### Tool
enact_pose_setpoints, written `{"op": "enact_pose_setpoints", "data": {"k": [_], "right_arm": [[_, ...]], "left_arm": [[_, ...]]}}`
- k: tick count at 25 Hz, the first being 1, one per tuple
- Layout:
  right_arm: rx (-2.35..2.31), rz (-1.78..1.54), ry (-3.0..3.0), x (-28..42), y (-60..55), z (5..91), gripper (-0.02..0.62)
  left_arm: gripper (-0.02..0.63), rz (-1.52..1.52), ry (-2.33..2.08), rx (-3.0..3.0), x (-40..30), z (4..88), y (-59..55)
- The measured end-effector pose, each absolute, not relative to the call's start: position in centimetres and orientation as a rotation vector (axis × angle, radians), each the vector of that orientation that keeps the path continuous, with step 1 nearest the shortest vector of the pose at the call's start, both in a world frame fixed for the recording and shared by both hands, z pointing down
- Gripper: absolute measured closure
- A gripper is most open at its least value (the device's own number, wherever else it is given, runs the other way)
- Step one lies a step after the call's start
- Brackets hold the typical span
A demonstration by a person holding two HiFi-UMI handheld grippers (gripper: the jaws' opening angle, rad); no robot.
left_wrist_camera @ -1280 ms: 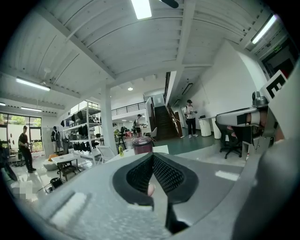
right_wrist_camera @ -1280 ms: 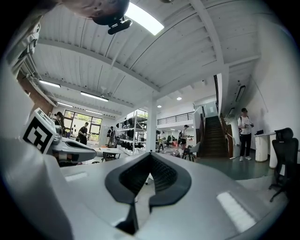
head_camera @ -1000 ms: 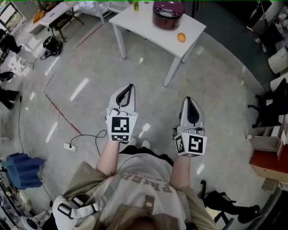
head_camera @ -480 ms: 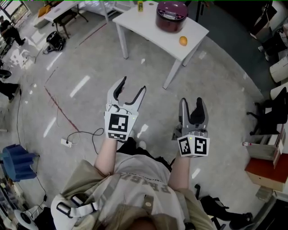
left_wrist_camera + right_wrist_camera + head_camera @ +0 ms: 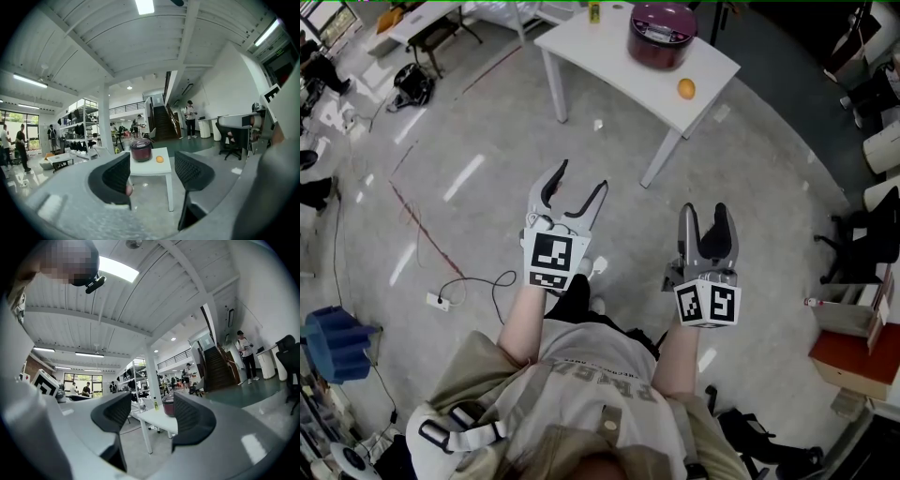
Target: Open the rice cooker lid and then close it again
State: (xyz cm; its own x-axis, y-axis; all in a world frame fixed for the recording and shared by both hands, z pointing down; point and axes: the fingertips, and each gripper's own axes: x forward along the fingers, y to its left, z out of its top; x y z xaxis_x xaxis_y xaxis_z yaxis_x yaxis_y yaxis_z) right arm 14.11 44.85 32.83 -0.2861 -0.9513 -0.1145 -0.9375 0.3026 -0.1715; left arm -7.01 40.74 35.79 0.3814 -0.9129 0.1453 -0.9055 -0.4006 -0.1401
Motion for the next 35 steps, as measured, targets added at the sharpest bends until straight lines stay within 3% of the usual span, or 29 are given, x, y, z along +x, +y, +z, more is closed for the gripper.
{"op": "enact_pose_setpoints", "data": {"k": [21,35], "right_arm": [[-1.851,-0.079,2.303,10.8,31.4,32.3,0.334],[-1.907,-0.149,2.267,10.3,26.8,34.8,0.334]], "left_arm": [[0.298,-0.289,1.518,-2.669,-8.6,34.9,24.8],[0.299,-0.335,1.535,-2.687,-10.6,37.1,20.1]]}}
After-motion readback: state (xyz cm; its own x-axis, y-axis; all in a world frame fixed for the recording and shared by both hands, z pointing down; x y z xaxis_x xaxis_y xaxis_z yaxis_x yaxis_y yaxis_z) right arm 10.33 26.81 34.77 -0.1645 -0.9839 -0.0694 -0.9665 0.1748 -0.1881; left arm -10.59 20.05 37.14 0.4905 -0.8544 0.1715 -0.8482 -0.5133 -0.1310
